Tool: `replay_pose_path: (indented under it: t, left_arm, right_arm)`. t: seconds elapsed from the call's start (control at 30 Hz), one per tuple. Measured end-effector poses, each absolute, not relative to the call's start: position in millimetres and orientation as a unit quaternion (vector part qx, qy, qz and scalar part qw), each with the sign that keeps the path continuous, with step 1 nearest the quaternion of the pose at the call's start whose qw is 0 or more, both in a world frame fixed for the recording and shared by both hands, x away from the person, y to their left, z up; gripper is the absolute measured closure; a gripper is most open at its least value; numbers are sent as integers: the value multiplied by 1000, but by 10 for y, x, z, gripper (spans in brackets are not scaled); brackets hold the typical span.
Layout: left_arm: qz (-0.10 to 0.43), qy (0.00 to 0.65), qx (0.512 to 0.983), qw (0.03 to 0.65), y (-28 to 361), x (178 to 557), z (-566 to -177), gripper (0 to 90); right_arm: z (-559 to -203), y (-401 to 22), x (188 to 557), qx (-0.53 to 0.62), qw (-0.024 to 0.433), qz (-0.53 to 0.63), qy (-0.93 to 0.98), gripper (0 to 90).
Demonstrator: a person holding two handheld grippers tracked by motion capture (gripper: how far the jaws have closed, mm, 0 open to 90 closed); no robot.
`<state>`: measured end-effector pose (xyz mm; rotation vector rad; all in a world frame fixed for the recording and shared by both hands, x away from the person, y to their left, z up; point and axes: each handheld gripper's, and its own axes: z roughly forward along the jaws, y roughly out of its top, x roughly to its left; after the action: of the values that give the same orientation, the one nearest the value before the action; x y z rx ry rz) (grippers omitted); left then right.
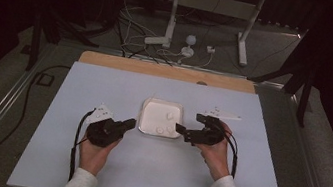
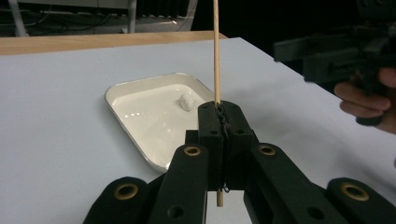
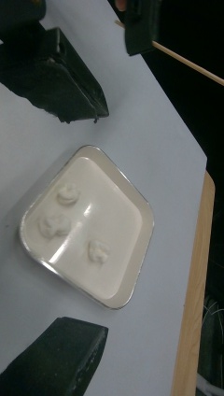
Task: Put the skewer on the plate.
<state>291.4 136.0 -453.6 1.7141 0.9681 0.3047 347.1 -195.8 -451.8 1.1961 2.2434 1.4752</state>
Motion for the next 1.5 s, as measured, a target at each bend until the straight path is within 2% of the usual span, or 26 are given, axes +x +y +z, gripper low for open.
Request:
replay_pose_path:
  t: [0.47, 1.07, 1.5]
  left_arm:
    - [125, 416, 715, 548, 1215, 3054, -4479, 896]
    - [130, 436, 713, 533, 1124, 3253, -4478, 896]
    - [132, 445, 712, 527, 959, 3412, -4487, 896]
  right_arm:
    - [-4525, -2280, 3233, 404, 131, 507, 750, 0]
    - [-4645, -2705, 2977, 427, 148, 504, 736, 0]
    - [-4645, -2808, 2942, 436, 159, 505, 727, 0]
